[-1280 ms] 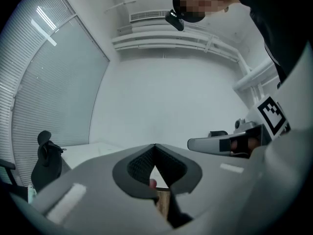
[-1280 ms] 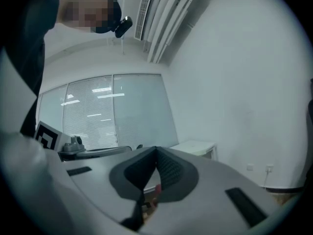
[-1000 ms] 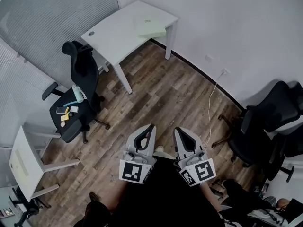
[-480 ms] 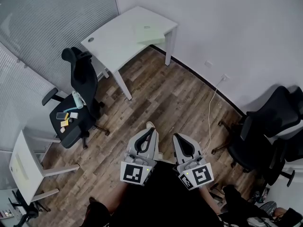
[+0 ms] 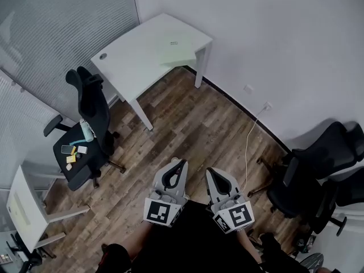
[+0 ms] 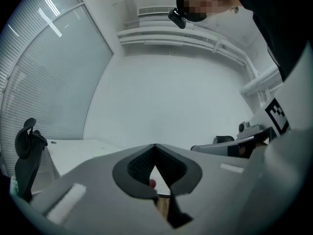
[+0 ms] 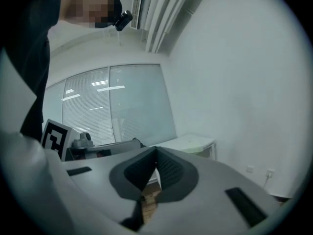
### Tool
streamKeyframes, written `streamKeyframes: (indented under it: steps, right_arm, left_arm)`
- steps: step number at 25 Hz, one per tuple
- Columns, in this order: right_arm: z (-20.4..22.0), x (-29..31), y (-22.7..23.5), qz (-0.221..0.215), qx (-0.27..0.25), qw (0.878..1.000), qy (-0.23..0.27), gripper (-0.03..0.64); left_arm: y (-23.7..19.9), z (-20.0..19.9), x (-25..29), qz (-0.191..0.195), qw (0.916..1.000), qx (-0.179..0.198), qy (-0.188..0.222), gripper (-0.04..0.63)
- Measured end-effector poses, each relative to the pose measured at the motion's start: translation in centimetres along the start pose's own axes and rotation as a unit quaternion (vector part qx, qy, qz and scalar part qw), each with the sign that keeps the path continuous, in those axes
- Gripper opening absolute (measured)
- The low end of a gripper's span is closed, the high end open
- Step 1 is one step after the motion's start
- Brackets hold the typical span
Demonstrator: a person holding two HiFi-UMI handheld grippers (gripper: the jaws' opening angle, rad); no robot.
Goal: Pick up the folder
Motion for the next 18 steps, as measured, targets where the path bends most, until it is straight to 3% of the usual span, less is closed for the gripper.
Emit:
streamKeyframes:
  steps: [18]
  right_arm:
    - [-3.4, 13.2, 9.3, 0.04, 0.016, 0.999, -0.023, -0.002]
  left_arm:
    - [-9.5, -2.5, 13.9, 0.002, 1.0, 0.002, -0.009, 0.005]
Point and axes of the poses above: the fingertips, and each gripper's own axes: x forward along the fingers, y to its right, z out of its underside, the point moved 4 cm from there along -x, backward along the fingers, and after that the axes turned 1 degree about -z, right-handed, at the moved point
